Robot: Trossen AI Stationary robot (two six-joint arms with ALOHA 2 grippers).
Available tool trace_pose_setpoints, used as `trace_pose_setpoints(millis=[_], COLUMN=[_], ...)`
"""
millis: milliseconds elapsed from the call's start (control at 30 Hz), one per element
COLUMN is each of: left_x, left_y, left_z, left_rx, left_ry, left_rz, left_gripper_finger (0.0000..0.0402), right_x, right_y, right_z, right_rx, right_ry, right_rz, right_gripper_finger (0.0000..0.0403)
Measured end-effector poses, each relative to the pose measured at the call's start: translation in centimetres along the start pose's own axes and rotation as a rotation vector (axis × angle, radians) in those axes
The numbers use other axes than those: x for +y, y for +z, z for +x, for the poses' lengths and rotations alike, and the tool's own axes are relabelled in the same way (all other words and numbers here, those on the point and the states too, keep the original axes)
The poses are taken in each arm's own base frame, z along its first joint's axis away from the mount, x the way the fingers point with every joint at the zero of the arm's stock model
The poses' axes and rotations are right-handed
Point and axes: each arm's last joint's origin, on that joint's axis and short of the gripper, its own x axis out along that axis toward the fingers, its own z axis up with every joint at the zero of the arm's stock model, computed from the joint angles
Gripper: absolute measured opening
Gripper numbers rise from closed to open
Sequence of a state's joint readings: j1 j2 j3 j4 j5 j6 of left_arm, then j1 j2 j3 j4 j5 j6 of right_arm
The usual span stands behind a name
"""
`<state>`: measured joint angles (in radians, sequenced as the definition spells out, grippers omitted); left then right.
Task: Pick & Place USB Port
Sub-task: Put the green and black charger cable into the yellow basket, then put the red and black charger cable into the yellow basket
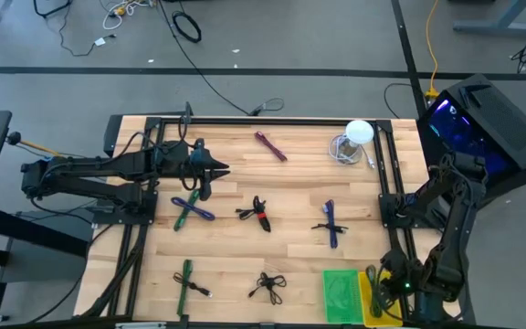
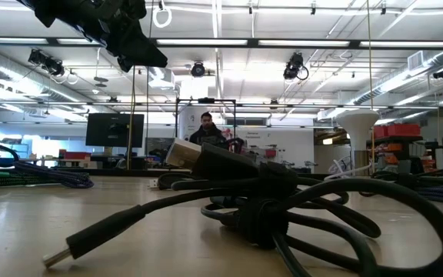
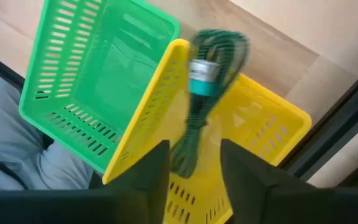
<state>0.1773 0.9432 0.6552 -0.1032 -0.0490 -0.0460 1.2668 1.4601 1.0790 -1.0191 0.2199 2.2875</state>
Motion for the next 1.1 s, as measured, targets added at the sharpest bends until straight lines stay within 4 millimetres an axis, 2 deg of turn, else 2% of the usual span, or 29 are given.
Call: trace_pose_setpoints(millis=[133,300,500,767,1100], left_x=[0.0,0.0,0.0,0.1,0.1], left_y=[0.0,0.0,0.0,0.0,0.0], left_z=[0.0,0.0,0.0,0.0,0.0], left_rx=[0.000,0.000,-0.001,-0.002,-0.002], left_ry=[0.000,0.000,0.004,0.029,0.041], left_rz=[0.000,0.005,0.005,0.006,0.006], left_gripper_finger=[0.0078,0.0078,0.0078,0.0078,0.0078], right_x=[-0.2,-0.5,-0.7,1.3,4.5], right_y=[0.2,0.9,3.7,9.5,19.6], right_z=[0.0,-0.2,-1.2,-1.7,-0.8], right_rx=[-0.015,-0.054,-0.170,-0.360,-0.520], right_ry=[-0.016,-0.059,-0.105,-0.093,-0.159], right_rz=[-0.004,-0.010,-0.001,-0.149,-0.408], right_gripper_finger=[0.0173,0.0178,0.0167,0.0164,0.0164])
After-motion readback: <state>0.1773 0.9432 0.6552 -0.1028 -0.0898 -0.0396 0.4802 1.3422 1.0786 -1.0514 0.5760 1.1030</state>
